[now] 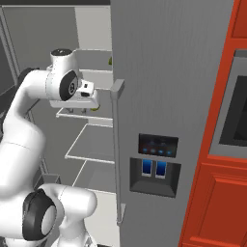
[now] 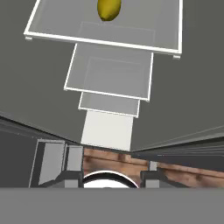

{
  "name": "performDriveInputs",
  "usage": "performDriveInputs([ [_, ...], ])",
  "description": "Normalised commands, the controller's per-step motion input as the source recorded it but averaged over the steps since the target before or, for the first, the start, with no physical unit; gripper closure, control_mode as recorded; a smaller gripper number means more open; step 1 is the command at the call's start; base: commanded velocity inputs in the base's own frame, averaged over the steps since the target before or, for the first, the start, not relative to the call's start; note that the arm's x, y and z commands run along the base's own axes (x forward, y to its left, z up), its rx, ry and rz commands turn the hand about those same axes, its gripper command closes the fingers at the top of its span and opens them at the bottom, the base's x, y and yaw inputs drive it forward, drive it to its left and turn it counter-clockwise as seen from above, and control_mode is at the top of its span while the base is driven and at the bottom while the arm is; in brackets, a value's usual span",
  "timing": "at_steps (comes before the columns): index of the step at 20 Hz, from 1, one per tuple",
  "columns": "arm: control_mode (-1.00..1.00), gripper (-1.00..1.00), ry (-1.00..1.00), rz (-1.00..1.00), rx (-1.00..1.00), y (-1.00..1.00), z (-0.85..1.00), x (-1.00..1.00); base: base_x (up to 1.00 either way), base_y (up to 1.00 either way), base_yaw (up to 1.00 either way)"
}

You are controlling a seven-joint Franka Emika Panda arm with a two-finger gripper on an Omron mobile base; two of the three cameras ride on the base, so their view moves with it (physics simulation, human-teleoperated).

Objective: Grab the lemon and lemon wedge from the fridge, place them in the blender, close the lid, and turn on the blender to create a marinade.

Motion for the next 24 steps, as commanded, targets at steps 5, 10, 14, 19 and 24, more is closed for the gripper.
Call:
performDriveInputs([
  [5,-1.00,-1.00,-0.10,-0.04,-0.01,0.05,-0.02,-0.09,0.00,0.00,0.00],
  [10,-1.00,-1.00,-0.01,-0.18,0.02,0.25,-0.04,0.00,0.00,0.00,0.00],
  [14,-1.00,-1.00,-0.05,-0.04,0.14,0.13,-0.02,-0.36,0.00,0.00,0.00],
  [19,-1.00,-1.00,-0.02,0.03,0.19,0.06,0.00,-0.61,0.00,0.00,0.00],
  [24,-1.00,-1.00,-0.01,0.07,0.22,0.06,-0.13,-0.50,0.00,0.00,0.00],
])
